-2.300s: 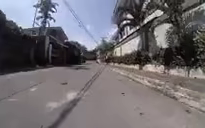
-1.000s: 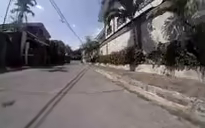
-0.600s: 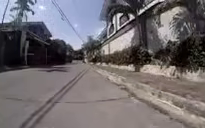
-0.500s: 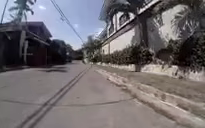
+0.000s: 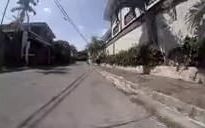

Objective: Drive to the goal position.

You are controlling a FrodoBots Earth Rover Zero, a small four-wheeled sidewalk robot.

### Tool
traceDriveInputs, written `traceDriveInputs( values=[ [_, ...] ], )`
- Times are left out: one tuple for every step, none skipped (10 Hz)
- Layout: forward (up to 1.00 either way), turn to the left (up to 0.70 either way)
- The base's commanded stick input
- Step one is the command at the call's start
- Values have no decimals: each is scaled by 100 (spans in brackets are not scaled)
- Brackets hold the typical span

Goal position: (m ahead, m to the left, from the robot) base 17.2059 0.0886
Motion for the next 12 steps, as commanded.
traceDriveInputs(
  values=[
    [100, 0],
    [100, 0],
    [100, 0],
    [100, 0],
    [100, 0],
    [100, 0],
    [100, 0],
    [100, 0],
    [100, 0],
    [100, 0],
    [100, 0],
    [100, 0]
  ],
)
